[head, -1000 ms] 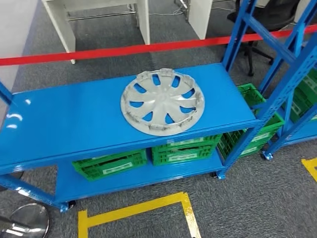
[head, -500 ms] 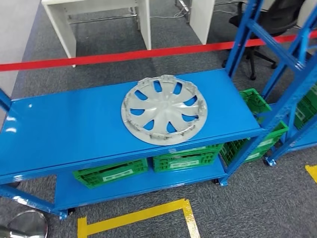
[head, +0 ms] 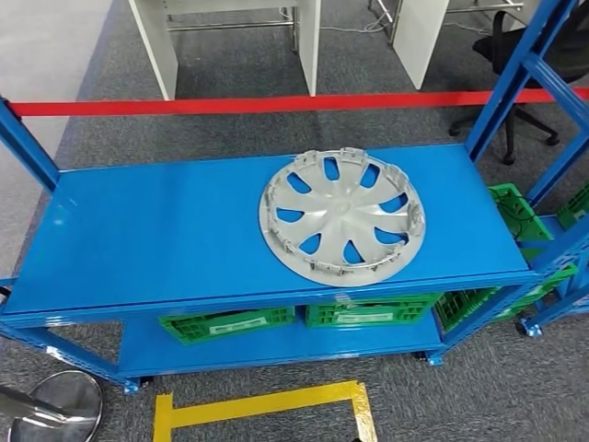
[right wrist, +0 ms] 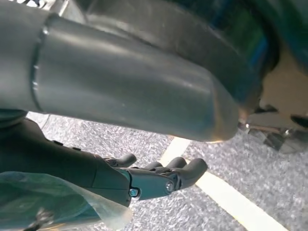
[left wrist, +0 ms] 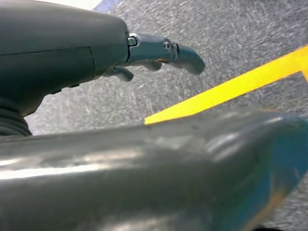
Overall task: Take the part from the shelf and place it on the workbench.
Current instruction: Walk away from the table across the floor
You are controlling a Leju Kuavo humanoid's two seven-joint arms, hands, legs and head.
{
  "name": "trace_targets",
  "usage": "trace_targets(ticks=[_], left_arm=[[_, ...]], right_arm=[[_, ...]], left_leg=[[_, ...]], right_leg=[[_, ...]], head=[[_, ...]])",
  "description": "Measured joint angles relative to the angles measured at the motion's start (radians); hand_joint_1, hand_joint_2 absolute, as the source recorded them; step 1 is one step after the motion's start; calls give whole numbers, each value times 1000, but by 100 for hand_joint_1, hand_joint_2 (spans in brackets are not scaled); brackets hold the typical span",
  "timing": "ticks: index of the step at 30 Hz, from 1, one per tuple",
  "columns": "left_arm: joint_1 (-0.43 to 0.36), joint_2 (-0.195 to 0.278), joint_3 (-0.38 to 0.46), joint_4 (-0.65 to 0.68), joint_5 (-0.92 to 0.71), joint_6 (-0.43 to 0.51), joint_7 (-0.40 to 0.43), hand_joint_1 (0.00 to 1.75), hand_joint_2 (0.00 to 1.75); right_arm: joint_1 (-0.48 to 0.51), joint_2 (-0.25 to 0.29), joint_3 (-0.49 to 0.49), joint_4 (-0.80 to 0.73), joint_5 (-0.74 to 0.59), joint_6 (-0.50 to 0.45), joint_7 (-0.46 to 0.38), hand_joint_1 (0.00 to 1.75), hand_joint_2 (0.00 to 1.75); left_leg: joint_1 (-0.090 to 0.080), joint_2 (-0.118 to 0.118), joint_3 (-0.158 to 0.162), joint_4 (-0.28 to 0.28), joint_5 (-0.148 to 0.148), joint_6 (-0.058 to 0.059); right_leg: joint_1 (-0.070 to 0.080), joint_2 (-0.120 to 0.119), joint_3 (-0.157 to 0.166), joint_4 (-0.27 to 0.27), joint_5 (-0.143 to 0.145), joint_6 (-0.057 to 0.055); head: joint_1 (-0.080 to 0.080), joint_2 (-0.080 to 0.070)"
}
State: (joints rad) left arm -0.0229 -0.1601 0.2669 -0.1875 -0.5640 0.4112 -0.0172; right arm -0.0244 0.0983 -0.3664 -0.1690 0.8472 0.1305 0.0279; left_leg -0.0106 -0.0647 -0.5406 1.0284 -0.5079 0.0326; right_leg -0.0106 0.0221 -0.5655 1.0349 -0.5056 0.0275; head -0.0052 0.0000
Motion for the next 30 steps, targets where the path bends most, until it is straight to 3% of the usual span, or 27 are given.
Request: trace_targets(ticks=[2, 4, 6, 8, 9, 10, 12, 14, 18, 20, 22, 23, 24, 25, 28, 30], left_arm=[[0, -1, 0, 0, 0, 1, 1, 0, 0], [-2, -1, 0, 0, -2, 2, 1, 0, 87], [-4, -2, 0, 0, -7, 2, 3, 0, 175], [-4, -2, 0, 0, -10, 0, 8, 0, 175], [-3, -2, 0, 0, -11, 0, 11, 0, 175], [-2, -2, 0, 0, -11, -1, 13, 0, 175], [-2, -2, 0, 0, -11, -2, 15, 0, 175], [-5, -2, 0, 0, -10, -4, 17, 0, 175], [8, 6, -5, -1, 21, -24, 26, 0, 175], [13, 14, -12, -8, 52, -46, 27, 0, 175], [14, 21, -23, -23, 86, -70, 27, 0, 175], [13, 25, -29, -33, 103, -82, 27, 0, 175], [12, 29, -35, -45, 119, -93, 27, 0, 175], [10, 33, -41, -59, 134, -104, 27, 0, 175], [0, 44, -61, -103, 179, -137, 27, 0, 175], [-1, 52, -75, -126, 213, -160, 25, 0, 175]], right_arm=[[1, 0, 0, 0, -2, -5, 2, 0, 0], [2, 0, -1, 0, -4, -9, 4, 0, 0], [3, 0, -1, 0, -7, -14, 9, 0, 0], [3, 0, -1, 0, -8, -20, 19, 0, 0], [3, 0, -1, 0, -8, -22, 24, 0, 44], [2, 0, -1, 0, -8, -24, 28, 0, 87], [1, 0, -1, 0, -7, -26, 32, 0, 175], [-2, 0, -1, 0, -7, -34, 40, 0, 175], [3, -2, 9, -10, -52, -59, 65, 0, 175], [15, -5, 22, -15, -98, -65, 65, 0, 175], [33, -10, 38, -16, -149, -71, 61, 0, 175], [43, -12, 46, -16, -174, -74, 58, 0, 175], [56, -14, 54, -16, -197, -75, 56, 0, 175], [69, -17, 62, -16, -219, -76, 54, 0, 175], [109, -27, 90, -14, -287, -81, 46, 0, 175], [128, -32, 110, -14, -335, -85, 40, 0, 175]], left_leg=[[1, 3, -1, 4, -6, -8], [2, 23, -23, 59, -40, -20], [7, 43, -83, 185, -96, -32], [15, 48, -137, 280, -116, -39], [18, 50, -140, 277, -96, -41], [21, 51, -125, 234, -58, -42], [22, 55, -70, 101, 16, -41], [17, 59, -37, 20, 34, -34], [16, 59, -32, 2, 28, -11], [19, 60, -29, -4, 30, 2], [16, 60, -29, -5, 29, 9], [15, 60, -28, -5, 28, 10], [13, 60, -27, -5, 26, 11], [13, 58, -24, -4, 25, 12], [9, 51, -17, -2, 19, 3], [7, 50, -18, 0, 16, -7]], right_leg=[[-3, -3, 6, -7, 1, -6], [-8, -11, 15, -15, 1, -16], [-9, -20, 22, -17, -3, -23], [-9, -28, 28, -16, -8, -24], [-10, -29, 32, -16, -11, -23], [-11, -30, 37, -16, -14, -21], [-11, -31, 45, -16, -21, -15], [-9, -31, 46, -15, -27, -3], [-11, -32, 40, -11, -36, 20], [-11, -28, 4, 61, -80, 25], [-10, -24, -65, 200, -139, 25], [-9, -24, -96, 254, -153, 25], [-9, -24, -111, 275, -148, 24], [-9, -24, -106, 253, -121, 22], [-7, -22, -19, 57, -21, 11], [-4, -19, 13, -4, -7, 4]], head=[[-1, 0], [-4, 0], [-8, 0], [-8, 0], [-8, 0], [-8, 0], [-8, 0], [-8, 0], [-4, 0], [1, 0], [5, 0], [6, 0], [6, 0], [6, 0], [7, 0], [7, 0]])
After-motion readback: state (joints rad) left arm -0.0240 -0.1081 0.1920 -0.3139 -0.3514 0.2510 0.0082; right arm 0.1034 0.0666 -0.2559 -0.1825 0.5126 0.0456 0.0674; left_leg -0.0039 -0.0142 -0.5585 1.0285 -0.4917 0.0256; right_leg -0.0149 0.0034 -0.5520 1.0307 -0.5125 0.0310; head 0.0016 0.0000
